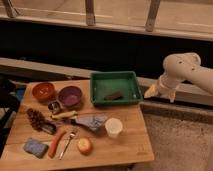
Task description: Wipe purple bowl with towel
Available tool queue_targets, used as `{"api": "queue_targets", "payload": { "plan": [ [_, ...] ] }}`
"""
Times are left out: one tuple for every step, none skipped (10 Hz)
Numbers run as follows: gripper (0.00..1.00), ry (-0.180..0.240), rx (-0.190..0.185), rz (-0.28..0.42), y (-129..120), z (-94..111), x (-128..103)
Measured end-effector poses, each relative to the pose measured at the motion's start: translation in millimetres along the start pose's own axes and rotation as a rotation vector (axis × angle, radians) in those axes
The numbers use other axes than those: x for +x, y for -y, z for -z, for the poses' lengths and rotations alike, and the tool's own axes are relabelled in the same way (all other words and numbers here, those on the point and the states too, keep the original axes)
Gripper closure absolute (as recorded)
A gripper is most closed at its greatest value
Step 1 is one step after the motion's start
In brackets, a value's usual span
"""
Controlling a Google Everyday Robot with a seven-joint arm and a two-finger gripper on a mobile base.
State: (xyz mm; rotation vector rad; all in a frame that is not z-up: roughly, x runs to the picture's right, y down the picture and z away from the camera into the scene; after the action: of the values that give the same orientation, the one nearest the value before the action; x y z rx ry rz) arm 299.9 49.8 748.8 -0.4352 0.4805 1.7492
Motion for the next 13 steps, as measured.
{"api": "queue_targets", "payload": {
  "plan": [
    [0.2,0.0,0.0,0.0,0,0,0],
    [0.2,0.0,0.0,0.0,0,0,0],
    [0.2,0.0,0.0,0.0,0,0,0],
    [0.2,0.0,0.0,0.0,0,0,0],
    [0.2,0.0,0.0,0.001,0,0,0],
    [0.2,-0.001,0.0,0.005,-1,0,0],
    [0.2,-0.013,-0.001,0.029,-5,-3,5],
    [0.2,-0.02,-0.01,0.067,-20,-4,8],
    [0.2,-0.024,-0.02,0.104,-37,-6,11],
    [0.2,-0.027,-0.032,0.141,-54,-6,14],
    [0.2,-0.026,-0.048,0.19,-75,-6,18],
    [0.2,-0.023,-0.066,0.226,-91,-6,19],
    [0.2,-0.022,-0.085,0.255,-106,-6,19]
  ]
}}
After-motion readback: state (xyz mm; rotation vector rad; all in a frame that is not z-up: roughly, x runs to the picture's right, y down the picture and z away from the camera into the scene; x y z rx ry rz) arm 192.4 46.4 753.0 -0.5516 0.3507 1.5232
